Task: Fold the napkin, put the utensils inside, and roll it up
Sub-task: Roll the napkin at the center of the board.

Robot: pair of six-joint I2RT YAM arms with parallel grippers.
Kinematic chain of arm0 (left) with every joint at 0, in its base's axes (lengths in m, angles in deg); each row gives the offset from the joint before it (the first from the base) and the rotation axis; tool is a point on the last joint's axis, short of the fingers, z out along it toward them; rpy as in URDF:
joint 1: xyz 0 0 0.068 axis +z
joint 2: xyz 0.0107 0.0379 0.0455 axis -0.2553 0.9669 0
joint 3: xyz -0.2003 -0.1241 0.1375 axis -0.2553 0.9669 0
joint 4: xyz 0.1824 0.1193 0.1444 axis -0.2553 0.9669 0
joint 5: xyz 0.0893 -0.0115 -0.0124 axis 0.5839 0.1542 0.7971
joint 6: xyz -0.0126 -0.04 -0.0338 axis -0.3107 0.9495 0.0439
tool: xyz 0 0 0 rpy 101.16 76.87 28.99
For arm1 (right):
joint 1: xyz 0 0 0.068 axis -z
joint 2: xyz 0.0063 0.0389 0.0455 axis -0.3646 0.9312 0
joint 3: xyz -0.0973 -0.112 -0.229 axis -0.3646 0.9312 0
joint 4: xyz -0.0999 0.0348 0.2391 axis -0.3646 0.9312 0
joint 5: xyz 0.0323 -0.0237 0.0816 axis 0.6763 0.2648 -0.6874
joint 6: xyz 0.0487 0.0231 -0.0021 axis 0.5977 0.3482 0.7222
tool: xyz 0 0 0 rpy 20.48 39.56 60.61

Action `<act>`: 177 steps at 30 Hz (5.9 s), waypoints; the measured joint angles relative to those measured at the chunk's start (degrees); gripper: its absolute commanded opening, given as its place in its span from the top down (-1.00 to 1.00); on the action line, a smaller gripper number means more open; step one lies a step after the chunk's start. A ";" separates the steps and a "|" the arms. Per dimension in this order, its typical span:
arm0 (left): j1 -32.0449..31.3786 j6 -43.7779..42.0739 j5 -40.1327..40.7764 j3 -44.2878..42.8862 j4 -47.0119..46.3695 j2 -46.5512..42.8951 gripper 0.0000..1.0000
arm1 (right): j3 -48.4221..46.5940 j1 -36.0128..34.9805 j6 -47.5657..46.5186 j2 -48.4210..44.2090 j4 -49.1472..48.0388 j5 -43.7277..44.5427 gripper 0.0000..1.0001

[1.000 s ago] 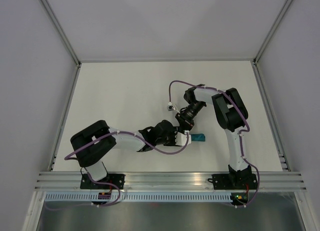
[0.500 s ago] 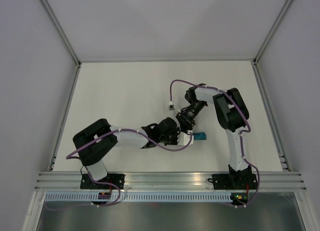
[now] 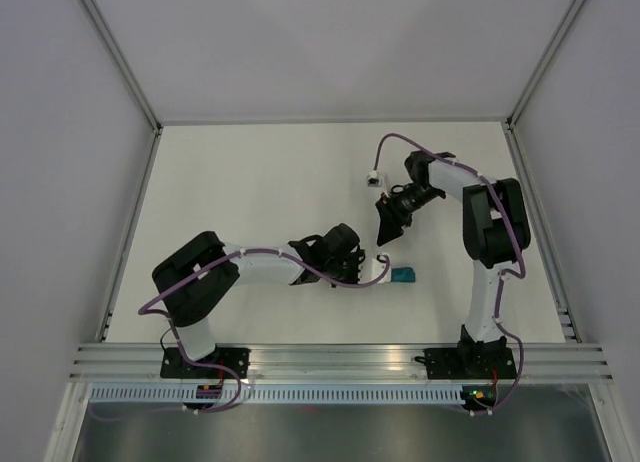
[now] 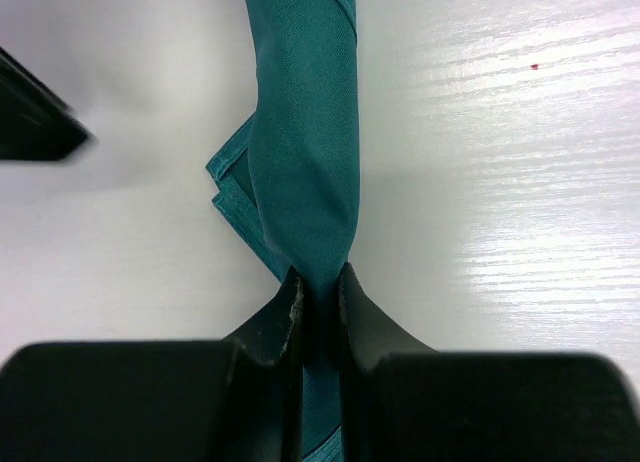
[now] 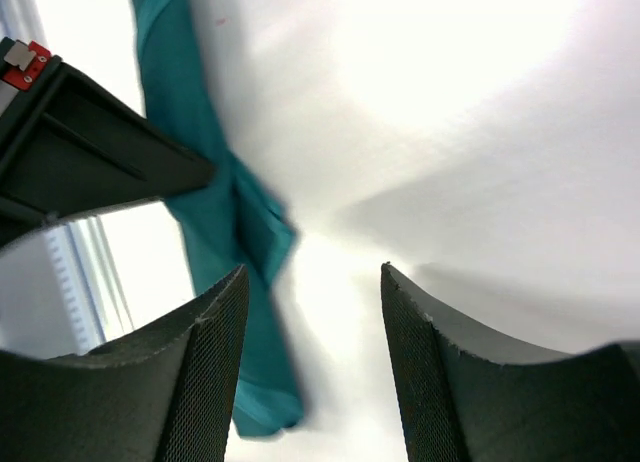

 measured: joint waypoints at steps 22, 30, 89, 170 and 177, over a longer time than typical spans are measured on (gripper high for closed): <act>8.02 4.22 -18.32 -22.05 25.40 12.61 0.87 | 29.18 16.28 9.75 -48.30 -26.69 -2.12 -0.23; 10.32 4.94 -23.39 -29.86 33.94 17.88 0.87 | 31.65 11.21 6.75 -55.39 -27.52 -0.22 -0.21; 14.67 6.38 -36.89 -45.40 55.58 30.75 0.75 | 47.19 -31.78 -1.11 -38.49 -46.77 37.42 -0.02; 44.63 24.55 -28.15 -51.60 59.84 10.40 -0.01 | -6.75 -16.83 48.37 5.01 -38.80 33.70 0.39; 44.63 24.52 -29.24 -51.60 60.08 10.40 -0.01 | -6.86 -16.65 52.46 5.29 -40.00 34.45 0.29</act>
